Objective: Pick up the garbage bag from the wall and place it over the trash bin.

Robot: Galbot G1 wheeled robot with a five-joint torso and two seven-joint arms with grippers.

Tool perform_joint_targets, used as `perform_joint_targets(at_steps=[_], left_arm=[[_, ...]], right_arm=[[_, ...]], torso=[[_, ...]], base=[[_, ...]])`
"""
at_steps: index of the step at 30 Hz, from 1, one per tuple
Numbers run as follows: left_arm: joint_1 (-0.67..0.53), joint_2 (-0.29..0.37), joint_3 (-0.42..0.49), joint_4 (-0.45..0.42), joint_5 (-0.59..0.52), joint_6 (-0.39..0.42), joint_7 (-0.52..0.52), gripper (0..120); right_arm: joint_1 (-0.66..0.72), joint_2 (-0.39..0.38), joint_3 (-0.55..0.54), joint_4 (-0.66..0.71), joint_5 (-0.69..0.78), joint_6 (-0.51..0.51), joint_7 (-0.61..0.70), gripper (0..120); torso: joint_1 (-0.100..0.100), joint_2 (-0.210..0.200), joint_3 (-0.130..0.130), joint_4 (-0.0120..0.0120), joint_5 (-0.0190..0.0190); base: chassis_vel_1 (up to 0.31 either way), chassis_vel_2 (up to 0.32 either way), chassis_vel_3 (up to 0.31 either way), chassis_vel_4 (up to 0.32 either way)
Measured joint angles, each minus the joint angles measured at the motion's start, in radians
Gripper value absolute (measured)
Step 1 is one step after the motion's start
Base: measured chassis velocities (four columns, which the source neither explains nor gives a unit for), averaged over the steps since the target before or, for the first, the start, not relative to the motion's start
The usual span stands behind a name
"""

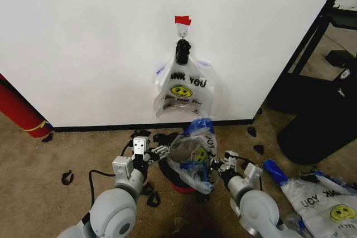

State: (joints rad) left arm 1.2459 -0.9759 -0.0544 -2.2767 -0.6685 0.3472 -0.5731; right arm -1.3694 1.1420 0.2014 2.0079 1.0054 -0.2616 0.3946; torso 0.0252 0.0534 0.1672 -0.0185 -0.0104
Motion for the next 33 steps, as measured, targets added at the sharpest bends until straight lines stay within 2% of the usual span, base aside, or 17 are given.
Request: perform_joint_targets(at_steps=[4, 7, 8, 9, 10, 12, 15, 16, 20, 23, 33], left_arm=[[0.003, 0.0, 0.0, -0.001, 0.0, 0.0, -0.003, 100], [0.004, 0.002, -0.007, -0.01, -0.001, -0.007, -0.003, 100], [0.004, 0.004, -0.012, -0.017, -0.001, -0.015, 0.002, 100], [0.004, 0.004, -0.012, -0.017, -0.001, -0.015, 0.002, 100], [0.004, 0.008, -0.016, -0.026, -0.001, -0.025, 0.014, 100], [0.006, 0.023, -0.021, -0.046, 0.011, -0.063, 0.069, 100], [0.018, 0.054, -0.027, -0.053, 0.074, -0.126, 0.203, 100], [0.018, 0.054, -0.027, -0.053, 0.074, -0.126, 0.203, 100], [0.013, 0.092, -0.026, -0.001, 0.134, -0.201, 0.431, 100], [-0.016, 0.104, -0.024, 0.051, 0.154, -0.228, 0.526, 100], [-0.04, 0.089, -0.033, 0.135, 0.148, -0.237, 0.497, 100]], right_arm=[[-0.013, 0.0, -0.003, -0.007, -0.017, 0.019, -0.04, 1], [-0.028, -0.001, 0.006, -0.019, -0.052, 0.097, -0.195, 1], [-0.03, -0.003, 0.015, -0.033, -0.083, 0.162, -0.285, 1], [-0.03, -0.003, 0.015, -0.033, -0.083, 0.162, -0.285, 1], [-0.03, -0.006, 0.028, -0.05, -0.119, 0.231, -0.369, 1], [-0.027, -0.011, 0.056, -0.093, -0.192, 0.345, -0.529, 1], [-0.024, -0.016, 0.088, -0.14, -0.242, 0.447, -0.685, 1], [-0.024, -0.016, 0.088, -0.14, -0.242, 0.447, -0.685, 1], [-0.016, -0.016, 0.119, -0.198, -0.26, 0.537, -0.876, 1], [-0.015, -0.016, 0.128, -0.223, -0.263, 0.575, -0.968, 1], [-0.008, -0.017, 0.152, -0.276, -0.275, 0.651, -1.082, 1]], torso=[[0.0, 0.0, 0.0, -0.0001, -0.0001], [0.0, 0.0, 0.0, 0.0009, 0.0009], [0.0, 0.0, 0.0, 0.001, 0.001], [0.0, 0.0, 0.0, 0.001, 0.001], [0.0, 0.0, 0.0, 0.001, 0.0004], [0.0, 0.0, 0.0, 0.0004, 0.0005], [0.0, 0.0, 0.0, 0.0003, 0.0005], [0.0, 0.0, 0.0, 0.0003, 0.0005], [0.0, 0.0, 0.0, 0.0006, 0.0004], [0.0, 0.0, 0.0, 0.0003, 0.0005], [0.0, 0.0, 0.0, 0.0004, 0.0004]], base=[[0.0, 0.0, 0.0, 0.0], [0.0, 0.0, 0.0, 0.0], [0.0, 0.0, 0.0, 0.0], [0.0, 0.0, 0.0, 0.0], [0.0, 0.0, 0.0, 0.0], [0.0, 0.0, 0.0, 0.0], [0.0, 0.0, 0.0, 0.0], [0.0, 0.0, 0.0, 0.0], [0.0, 0.0, 0.0, 0.0], [0.0, 0.0, 0.0, 0.0], [0.0, 0.0, 0.0, 0.0]])
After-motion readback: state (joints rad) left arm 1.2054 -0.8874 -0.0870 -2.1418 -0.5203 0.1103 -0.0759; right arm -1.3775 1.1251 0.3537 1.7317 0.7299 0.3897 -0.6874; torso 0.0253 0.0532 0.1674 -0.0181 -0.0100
